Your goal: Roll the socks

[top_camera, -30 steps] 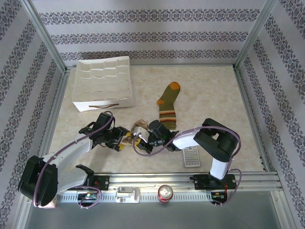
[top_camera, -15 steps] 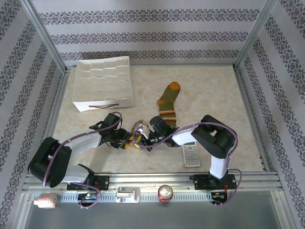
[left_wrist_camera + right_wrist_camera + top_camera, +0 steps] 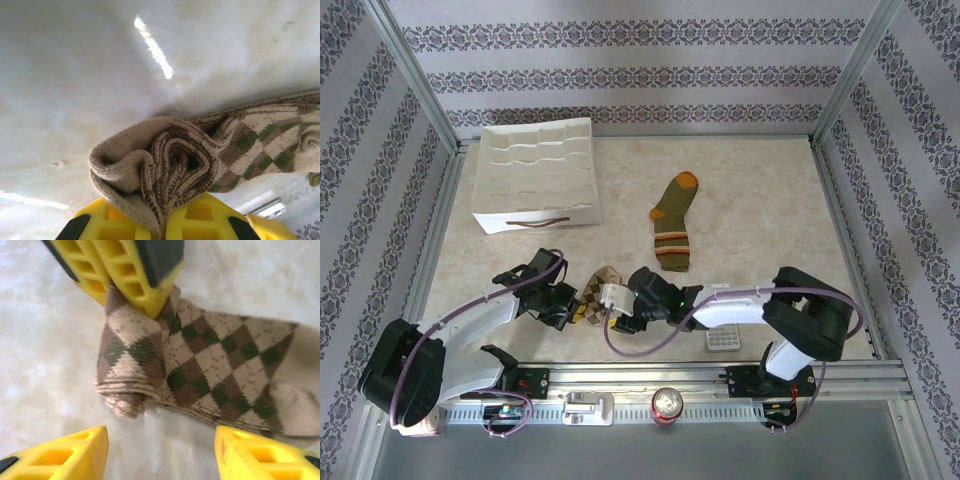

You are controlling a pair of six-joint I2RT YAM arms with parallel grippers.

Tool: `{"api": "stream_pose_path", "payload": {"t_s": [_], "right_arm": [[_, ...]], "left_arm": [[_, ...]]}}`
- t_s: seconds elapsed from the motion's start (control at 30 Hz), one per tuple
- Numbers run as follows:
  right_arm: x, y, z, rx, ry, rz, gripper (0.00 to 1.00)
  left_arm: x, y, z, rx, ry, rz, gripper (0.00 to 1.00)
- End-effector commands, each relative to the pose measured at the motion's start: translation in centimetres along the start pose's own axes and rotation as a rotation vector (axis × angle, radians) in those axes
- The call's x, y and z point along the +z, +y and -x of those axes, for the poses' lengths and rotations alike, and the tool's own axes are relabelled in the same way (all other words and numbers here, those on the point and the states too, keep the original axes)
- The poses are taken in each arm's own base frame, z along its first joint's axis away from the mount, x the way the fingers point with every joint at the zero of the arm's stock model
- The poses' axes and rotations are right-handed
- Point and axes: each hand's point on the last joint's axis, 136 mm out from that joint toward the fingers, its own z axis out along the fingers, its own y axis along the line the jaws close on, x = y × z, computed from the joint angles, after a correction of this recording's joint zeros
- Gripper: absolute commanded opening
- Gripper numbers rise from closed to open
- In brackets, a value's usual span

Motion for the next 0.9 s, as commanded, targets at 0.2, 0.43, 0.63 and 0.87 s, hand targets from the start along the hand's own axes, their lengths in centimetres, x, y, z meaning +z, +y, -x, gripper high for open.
{"api": "stream_pose_path", "payload": {"t_s": [0.2,0.43,0.63,0.87], "right_arm": [[1.4,1.4,2.8,-0.349,0.058,-0.259,0.60],[3.8,1.1,3.1,-0.445,0.105,-0.299,0.54],[5.2,0.8,1.4,-0.425,0.153,-0.293,0.15],[4.4,2.1,-0.8,-0.315,0.176,-0.174,0.00]], "left_arm": [[0.4,4.5,1.1,-0.115,-0.064,0.214,0.00],[0.8,4.2,1.0,-0.109,-0.051,0.210,0.00],[0.8,4.0,0.9,-0.105,-0.044,0.192,0.00],[-0.2,1.9,1.3,-0.081,-0.044,0.093,0.41]]}}
